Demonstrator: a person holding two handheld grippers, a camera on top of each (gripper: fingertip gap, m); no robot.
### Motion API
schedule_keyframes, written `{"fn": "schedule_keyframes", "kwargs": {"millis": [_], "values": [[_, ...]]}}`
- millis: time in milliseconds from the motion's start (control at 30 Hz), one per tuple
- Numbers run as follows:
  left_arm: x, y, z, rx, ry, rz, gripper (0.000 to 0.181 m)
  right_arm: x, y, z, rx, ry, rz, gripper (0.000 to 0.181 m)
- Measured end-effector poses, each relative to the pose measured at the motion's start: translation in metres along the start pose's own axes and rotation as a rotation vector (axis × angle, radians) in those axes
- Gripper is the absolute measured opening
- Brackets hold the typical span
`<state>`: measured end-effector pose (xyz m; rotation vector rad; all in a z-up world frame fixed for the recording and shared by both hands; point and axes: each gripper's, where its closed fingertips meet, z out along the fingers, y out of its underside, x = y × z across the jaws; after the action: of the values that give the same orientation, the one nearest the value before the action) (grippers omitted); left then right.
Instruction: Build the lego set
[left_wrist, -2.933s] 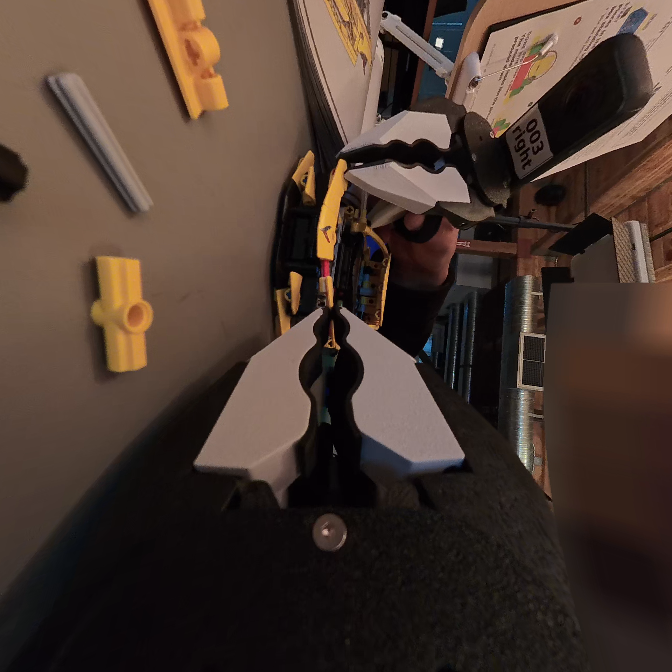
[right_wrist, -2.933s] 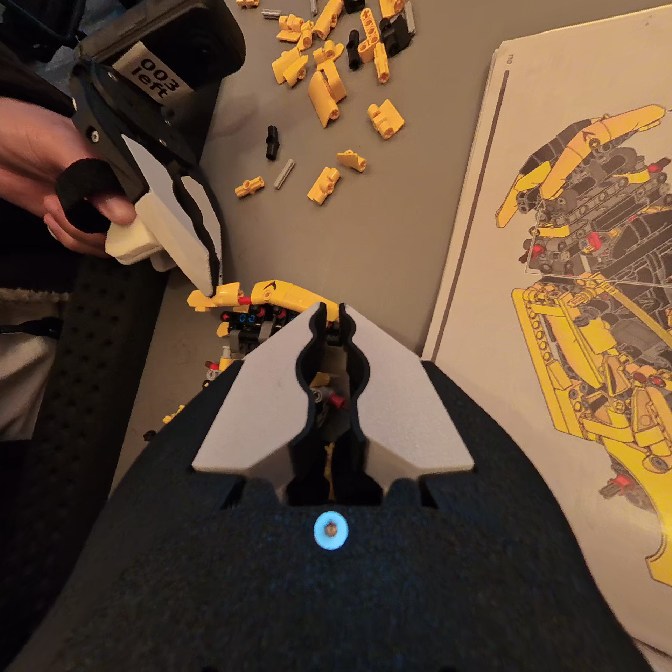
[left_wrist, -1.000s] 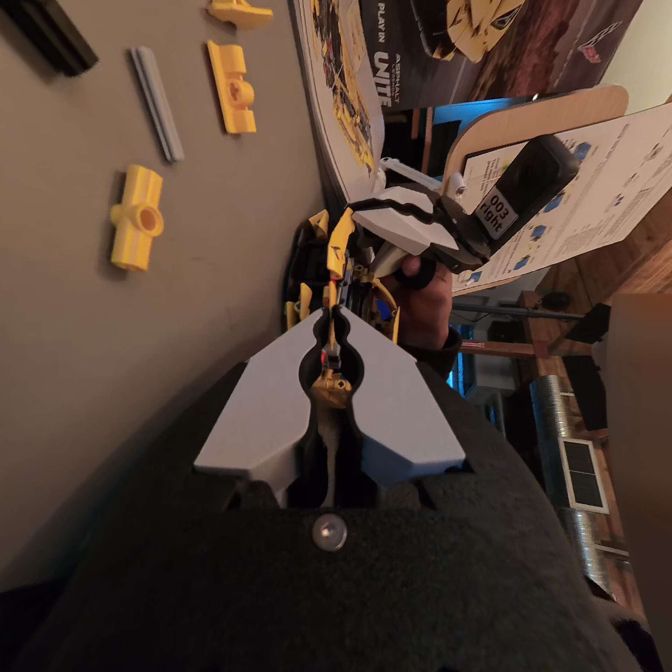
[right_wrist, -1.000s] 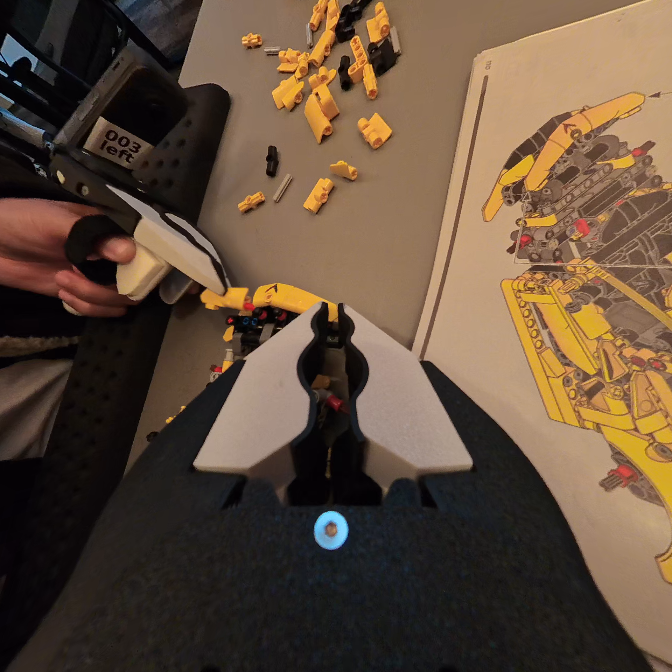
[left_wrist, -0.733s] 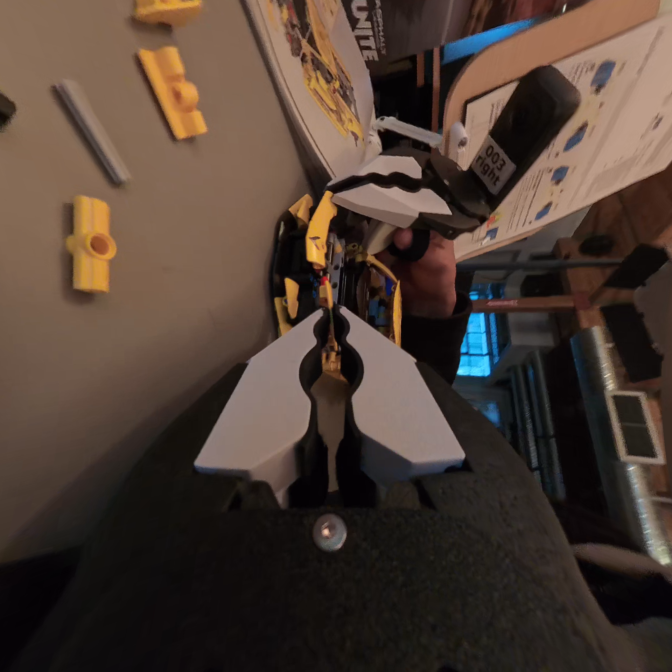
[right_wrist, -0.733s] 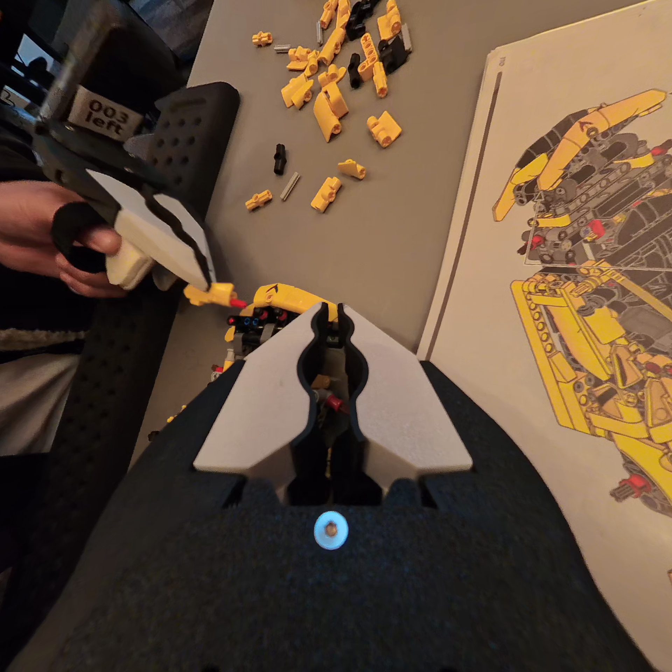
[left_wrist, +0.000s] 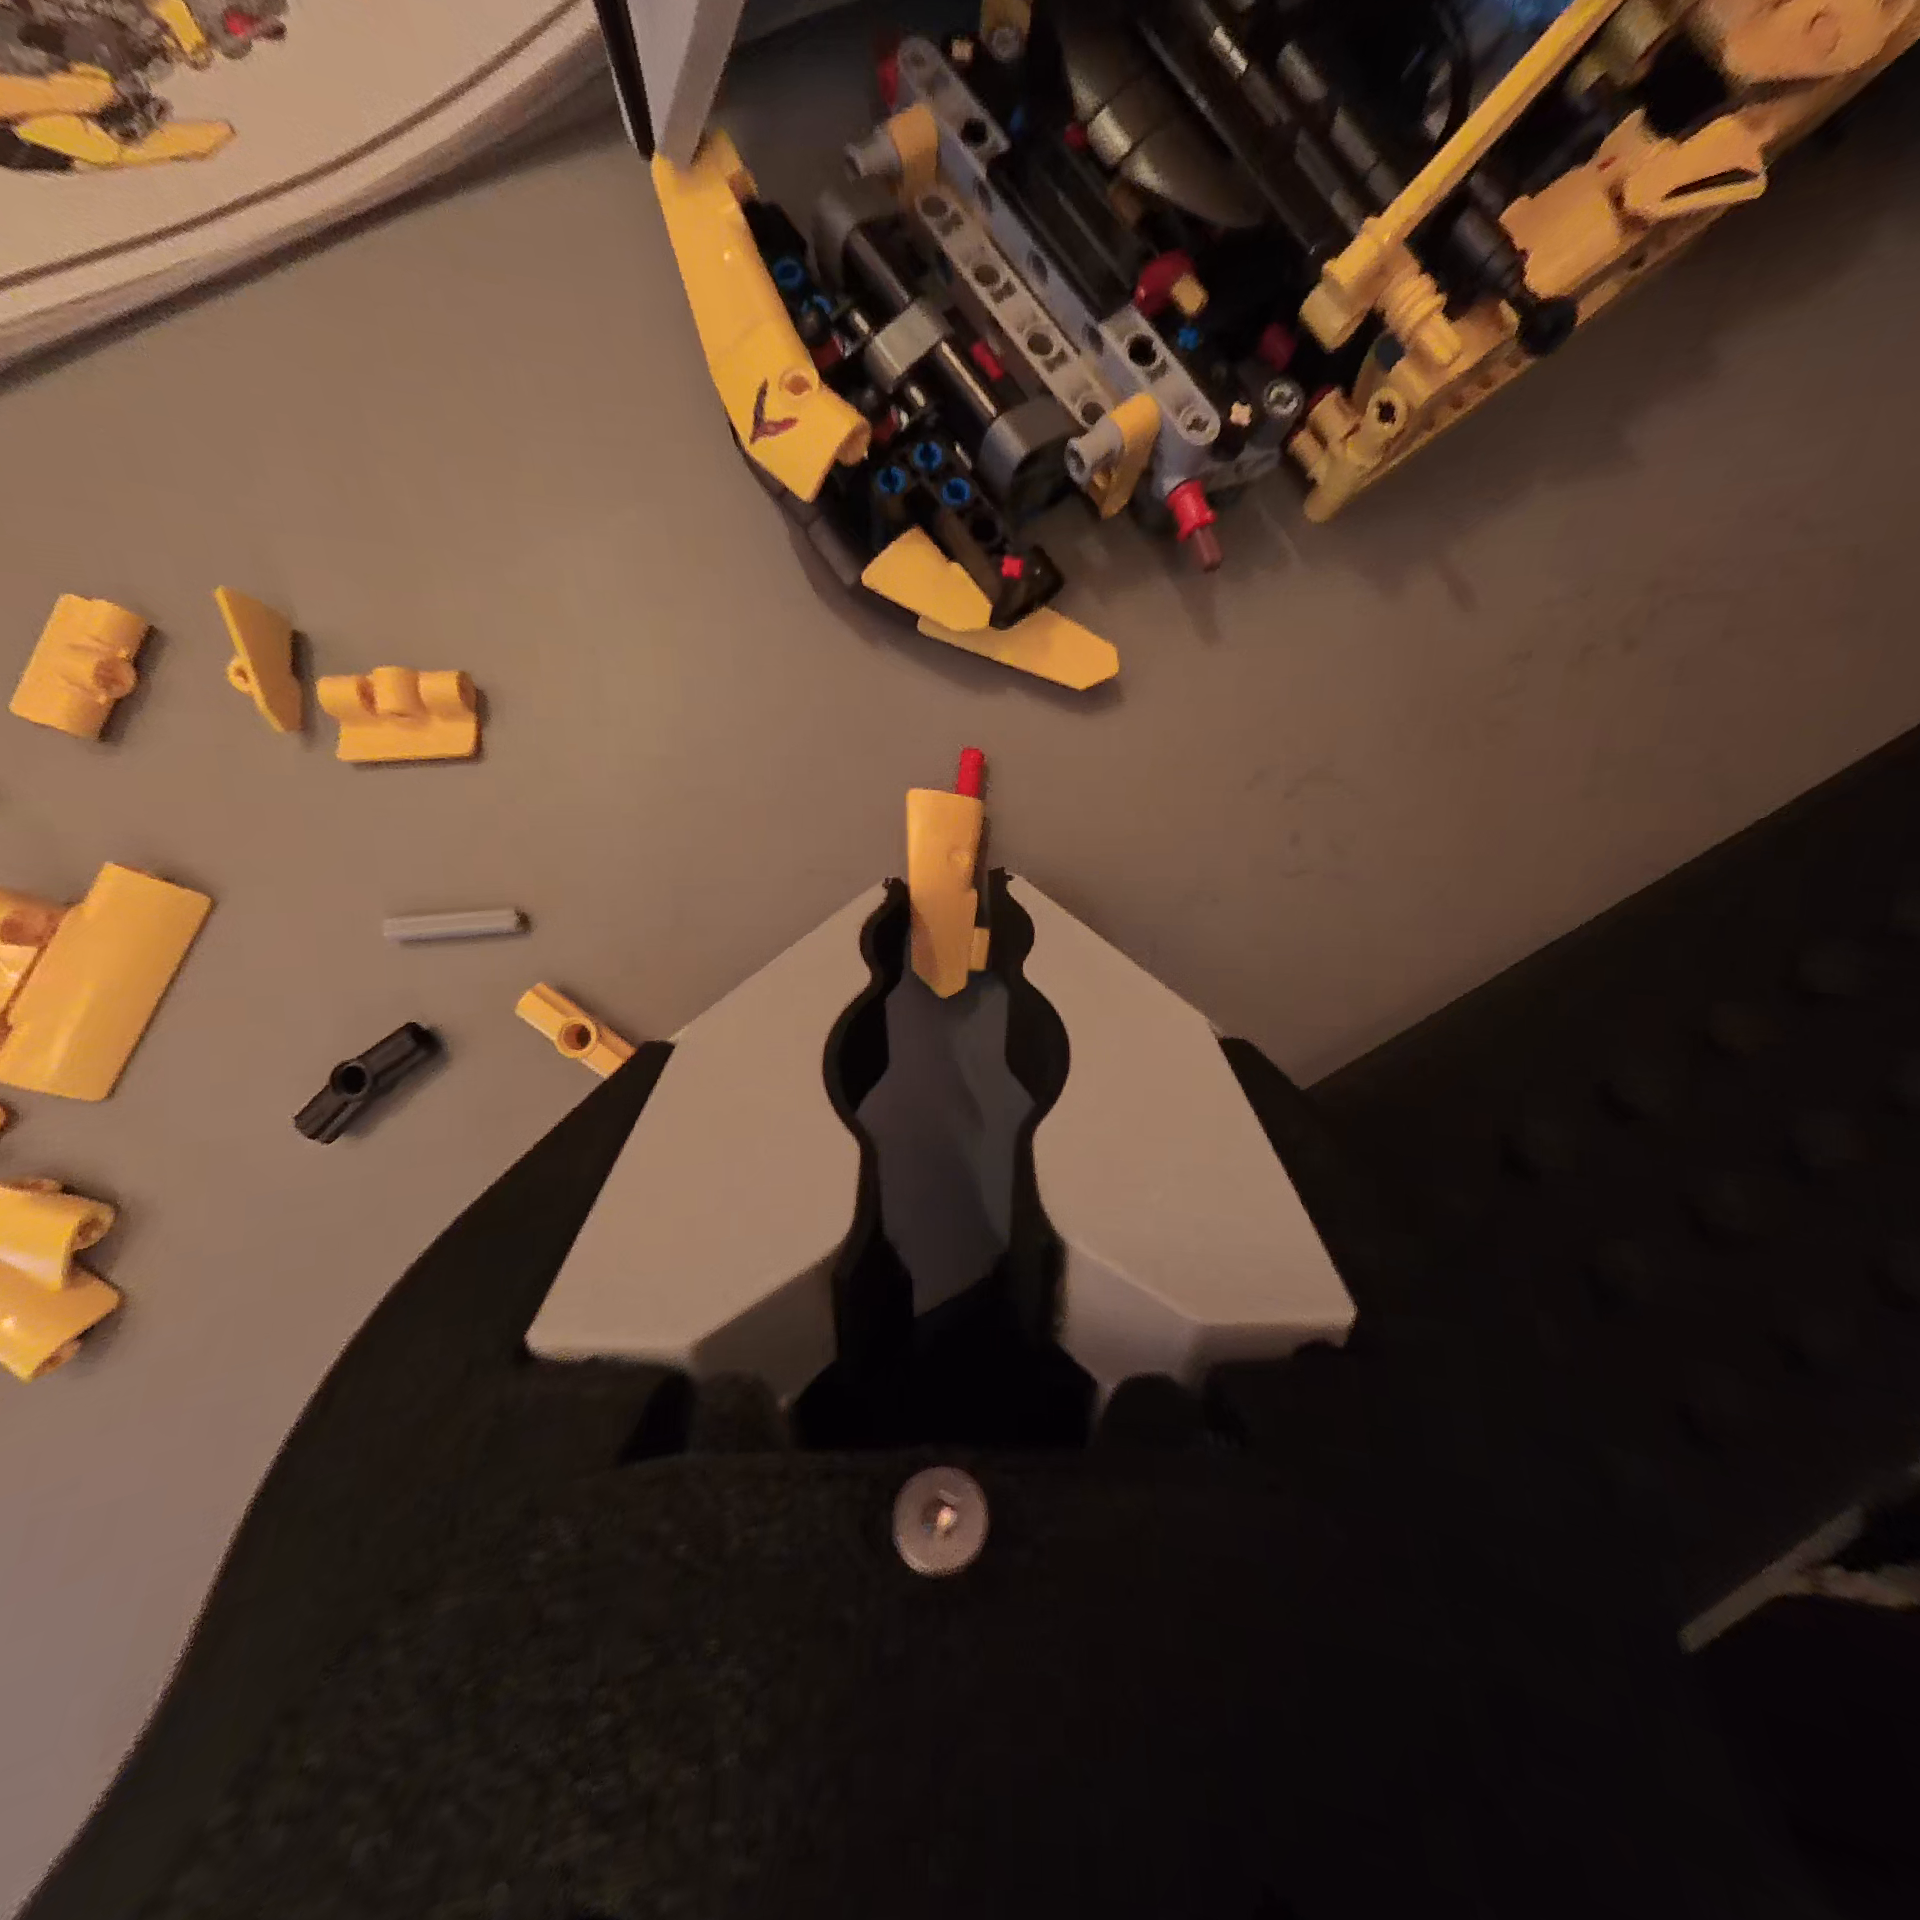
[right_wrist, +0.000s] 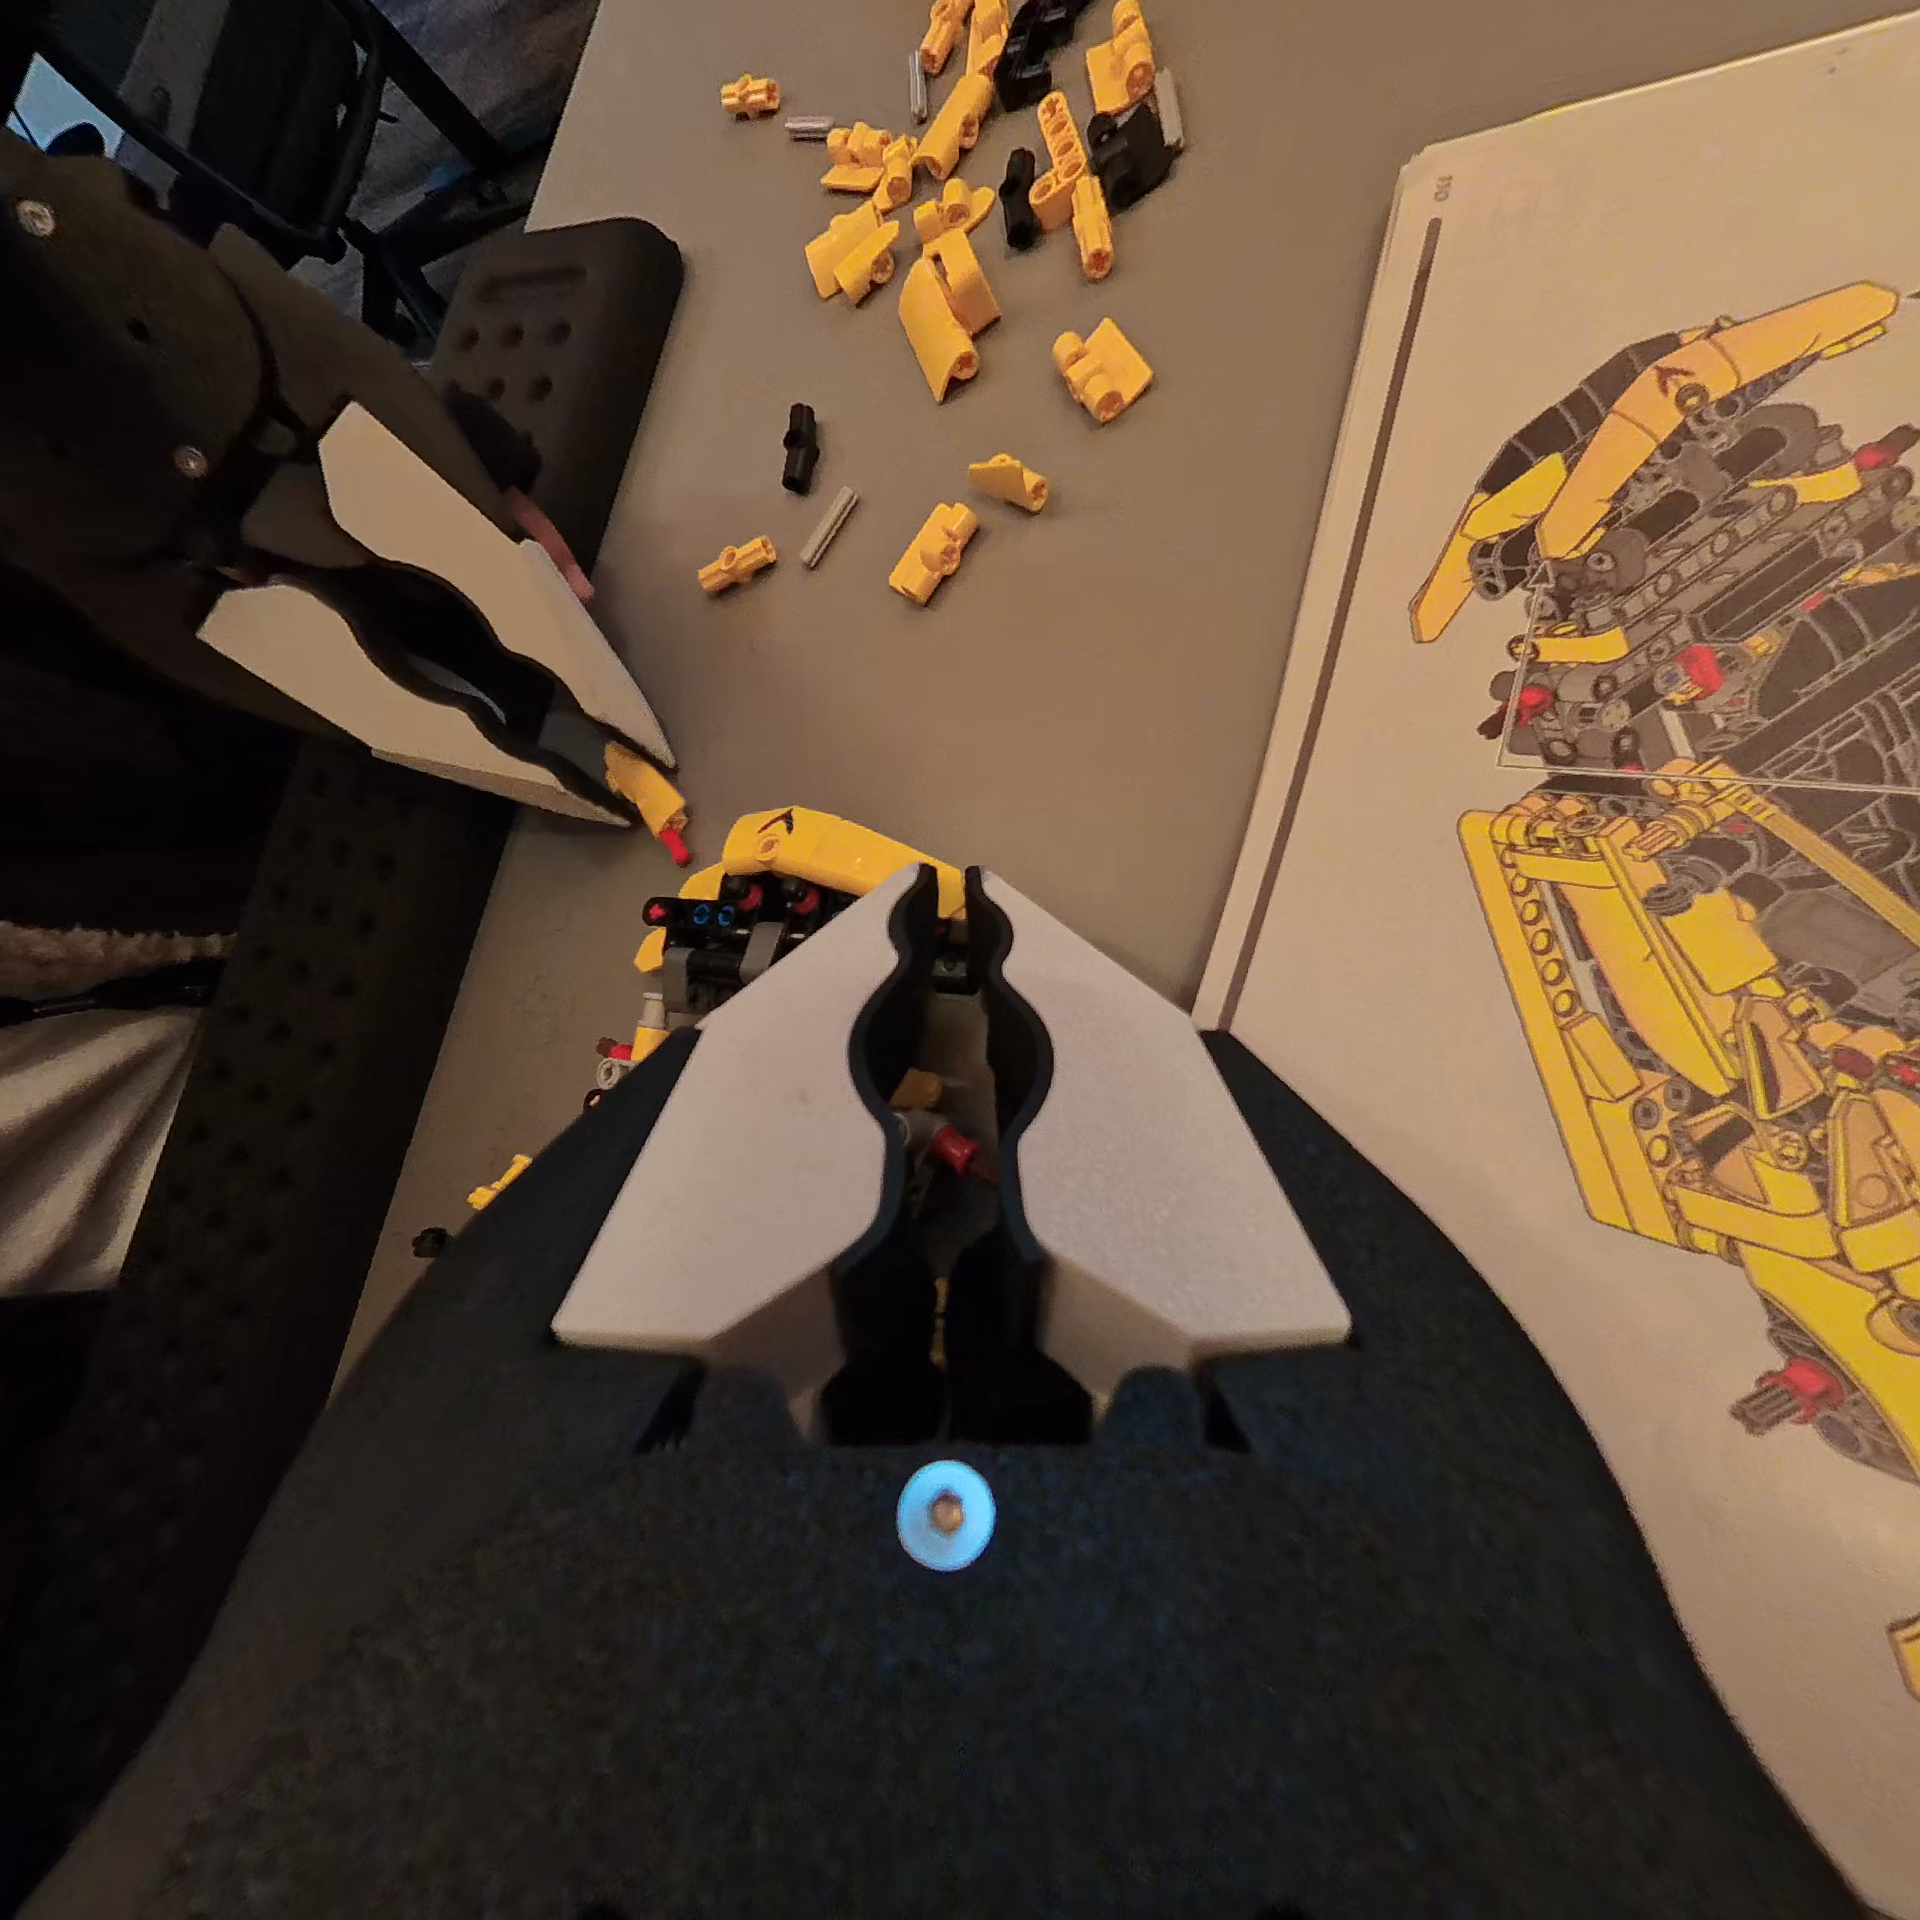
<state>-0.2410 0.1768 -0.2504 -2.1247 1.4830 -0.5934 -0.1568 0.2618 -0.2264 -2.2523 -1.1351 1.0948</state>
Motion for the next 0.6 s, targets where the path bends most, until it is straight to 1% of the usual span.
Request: {"fn": "schedule_keyframes", "kwargs": {"millis": [233, 300, 367, 433, 500, 600], "values": [[-0.001, -0.001, 0.001, -0.010, -0.005, -0.001, 0.012, 0.000, 0.000, 0.000, 0.001, -0.006, 0.003, 0.004], [-0.005, -0.003, 0.002, 0.006, -0.021, -0.081, 0.012, -0.001, 0.000, 0.000, 0.001, -0.008, 0.003, 0.004], [-0.009, -0.012, 0.002, 0.058, -0.032, -0.208, 0.012, -0.001, 0.000, 0.000, 0.001, -0.008, 0.001, 0.004], [-0.005, -0.025, 0.001, 0.128, -0.014, -0.325, 0.012, -0.001, 0.000, 0.001, 0.002, -0.009, 0.000, 0.004], [0.000, -0.036, 0.001, 0.186, -0.029, -0.391, 0.012, -0.001, 0.000, 0.000, 0.002, -0.009, 0.001, 0.004], [0.001, -0.043, 0.002, 0.221, -0.070, -0.459, 0.012, -0.001, 0.000, 0.001, 0.000, -0.005, -0.002, 0.004]]}}
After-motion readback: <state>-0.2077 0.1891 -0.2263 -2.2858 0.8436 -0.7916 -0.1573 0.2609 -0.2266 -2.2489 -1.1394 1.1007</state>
